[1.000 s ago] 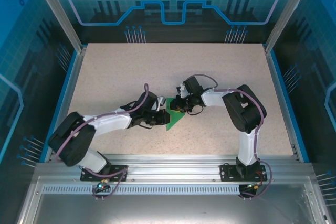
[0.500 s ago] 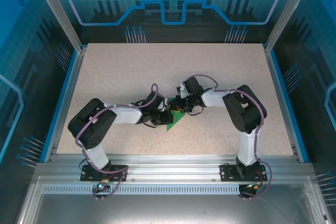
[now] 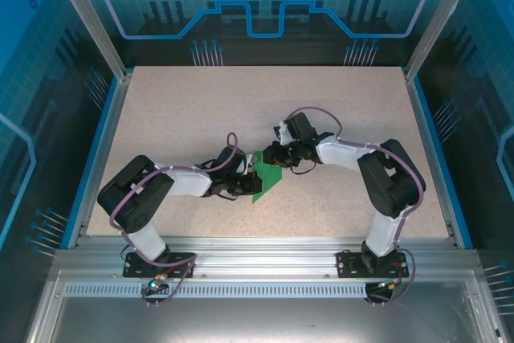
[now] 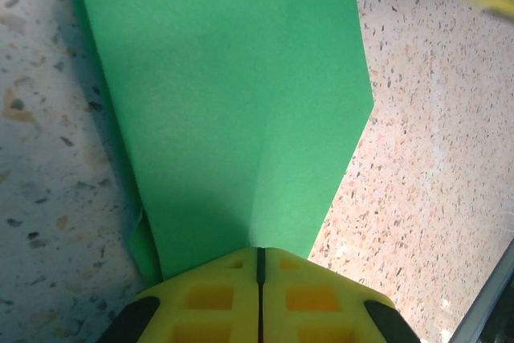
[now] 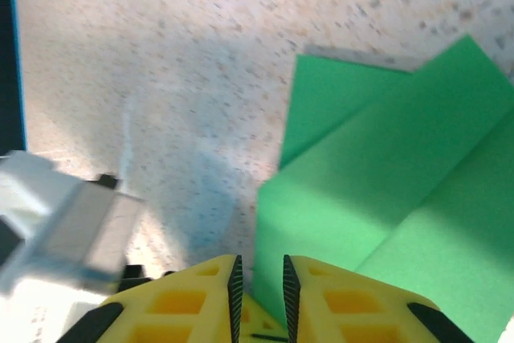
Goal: Fold a paper plane with a square sheet of paper (pick it up from the middle)
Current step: Fourth fold the wing at the center of the table.
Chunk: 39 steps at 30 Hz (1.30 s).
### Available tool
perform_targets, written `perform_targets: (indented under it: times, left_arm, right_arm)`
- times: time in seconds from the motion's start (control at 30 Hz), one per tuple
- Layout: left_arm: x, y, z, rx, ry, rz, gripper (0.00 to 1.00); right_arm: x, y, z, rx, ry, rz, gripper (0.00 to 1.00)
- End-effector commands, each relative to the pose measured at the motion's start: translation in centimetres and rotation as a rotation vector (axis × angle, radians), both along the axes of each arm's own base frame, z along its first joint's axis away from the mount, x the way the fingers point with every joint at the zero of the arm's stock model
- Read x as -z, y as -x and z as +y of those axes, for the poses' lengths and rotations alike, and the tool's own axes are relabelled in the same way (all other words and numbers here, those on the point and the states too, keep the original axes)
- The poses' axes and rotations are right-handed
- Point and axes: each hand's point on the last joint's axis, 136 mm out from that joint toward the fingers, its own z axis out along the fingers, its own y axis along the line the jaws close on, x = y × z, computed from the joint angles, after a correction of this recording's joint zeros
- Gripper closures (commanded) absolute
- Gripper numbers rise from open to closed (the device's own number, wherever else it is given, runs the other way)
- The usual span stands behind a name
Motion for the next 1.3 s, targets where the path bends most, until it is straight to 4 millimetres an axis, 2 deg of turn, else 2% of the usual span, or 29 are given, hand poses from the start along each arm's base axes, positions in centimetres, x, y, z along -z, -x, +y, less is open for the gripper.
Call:
perform_targets:
  times: [0.0,0.13,0.37,0.47,0.77,1.1,1.17,1.27]
  left_arm:
    - [2.8,2.5,1.9,0.010,-0.087,0.116,0.92]
    - [2.6,2.5,1.8,0.014,-0.084,0.112,0.92]
    - [2.7,2.8,1.9,0.023,-0.088,0.115,0.92]
    - [2.9,3.0,2.1,0.031,-0.097,0.120,0.93]
    - [4.1,4.4,3.2,0.033,-0.121,0.148,0.95]
    - [4.1,4.9,3.3,0.033,-0.114,0.155,0.95]
    - [3.8,4.7,3.2,0.032,-0.108,0.150,0.95]
    - [3.1,4.6,3.0,0.032,-0.093,0.139,0.93]
  right_arm:
    - [0.2,1.3,0.3,-0.048,0.008,0.002,0.76]
    - [1.8,2.1,1.5,-0.071,0.022,0.047,0.77]
    - [5.0,2.0,2.0,-0.061,0.021,0.107,0.78]
    - [5.9,0.7,0.8,-0.026,0.076,0.102,0.78]
    - [7.5,-4.8,-3.3,0.089,0.157,0.085,0.79]
    - [6.0,-9.5,-6.2,0.151,0.130,0.067,0.78]
    - [4.9,-9.9,-6.3,0.144,0.107,0.053,0.78]
    - [2.0,-9.9,-6.2,0.122,0.073,0.003,0.77]
